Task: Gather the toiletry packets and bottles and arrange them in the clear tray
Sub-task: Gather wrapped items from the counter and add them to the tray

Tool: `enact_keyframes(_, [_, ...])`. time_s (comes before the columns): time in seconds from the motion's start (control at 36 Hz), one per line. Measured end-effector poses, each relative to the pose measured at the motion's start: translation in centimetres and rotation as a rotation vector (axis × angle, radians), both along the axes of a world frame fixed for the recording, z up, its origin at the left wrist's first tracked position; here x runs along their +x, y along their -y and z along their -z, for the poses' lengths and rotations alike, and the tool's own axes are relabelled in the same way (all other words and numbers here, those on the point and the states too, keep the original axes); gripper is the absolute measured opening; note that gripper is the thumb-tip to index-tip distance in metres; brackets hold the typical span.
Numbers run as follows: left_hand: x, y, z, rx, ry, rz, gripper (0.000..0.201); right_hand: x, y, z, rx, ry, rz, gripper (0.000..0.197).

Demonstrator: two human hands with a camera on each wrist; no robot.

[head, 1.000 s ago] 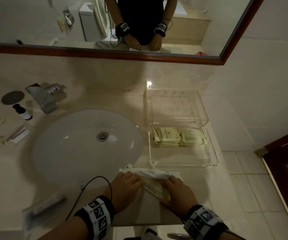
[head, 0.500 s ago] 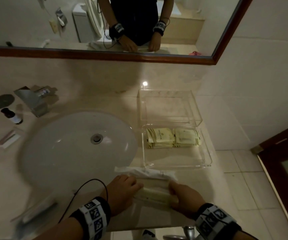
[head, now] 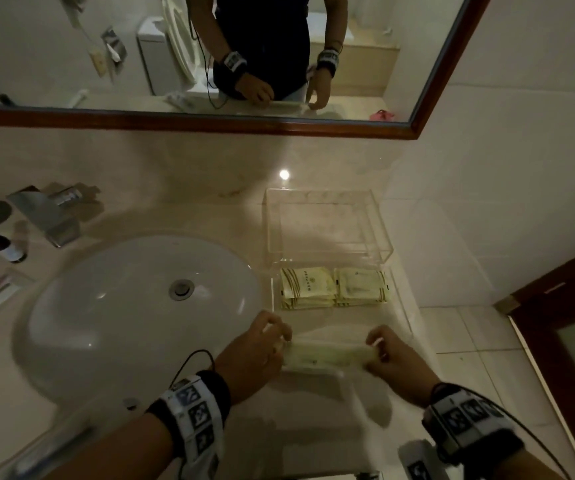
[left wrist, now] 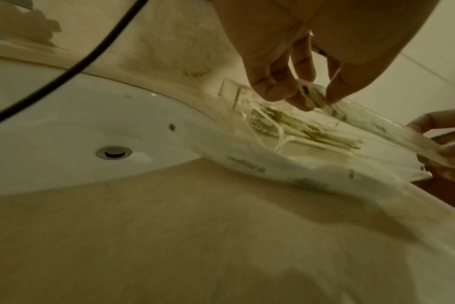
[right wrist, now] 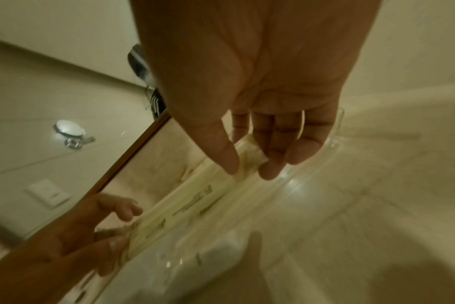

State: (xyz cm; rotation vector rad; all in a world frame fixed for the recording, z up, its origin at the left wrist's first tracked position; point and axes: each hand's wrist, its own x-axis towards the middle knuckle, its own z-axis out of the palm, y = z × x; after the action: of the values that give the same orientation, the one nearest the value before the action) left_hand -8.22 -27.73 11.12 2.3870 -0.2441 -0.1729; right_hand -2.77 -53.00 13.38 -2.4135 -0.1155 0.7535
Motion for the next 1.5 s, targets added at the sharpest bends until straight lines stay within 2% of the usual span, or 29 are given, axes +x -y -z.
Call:
enact_keyframes(0.06, [1.3,0.5,-0.3,-0.023,0.014,-0.026,0.014,1.4,0.1,0.1,0.027,0.031,0.092,0.026])
enact_keyframes(0.17, [3.2,1.3,-0.1,-0.05,-0.016,-0.073,0.024,3.8,0.0,0.4,0.059,0.079,0.236,0.028])
enact_keyframes(0.31, [5.1,2.2,0.8,-0.033,-0.087,-0.109,0.036,5.7,-0.8,1.2,0.019,0.098,0.324,0.027])
enact_keyframes(0.44, [6.3,2.6,2.0,0.153,-0.097,-0.121,0.028,6.9,-1.4,2.3,-0.108,0.086,0.286,0.007])
enact_keyframes(0.53, [6.6,2.8,2.4,0.231,-0.062,-0.091,0.019,7.2,-1.5,3.0,-0.147,0.082,0.267,0.003])
enact_keyframes(0.64, [6.8,3.0,2.9,0.307,-0.046,-0.057,0.016,7.3,-1.3,3.6,-0.164,0.079,0.242,0.004])
enact_keyframes(0.83, [6.9,3.0,3.4,0.379,-0.019,-0.02,0.022,7.3,-1.3,4.1,-0.184,0.078,0.239,0.002])
enact_keyframes(0.92, [7.0,3.0,3.6,0.41,-0.01,-0.015,0.021,7.3,-1.3,4.1,-0.2,0.073,0.251,0.013])
enact_keyframes(1.25, [6.5,2.0,3.9,0.372,0.038,-0.022,0.026,6.6,-0.9,3.2,-0.244,0.1,0.218,0.022])
enact_keyframes(1.5, [5.4,-0.1,1.3,0.298,0.046,0.071,0.029,6.6,-3.9,1.0,-0.147,0.247,0.138,0.018])
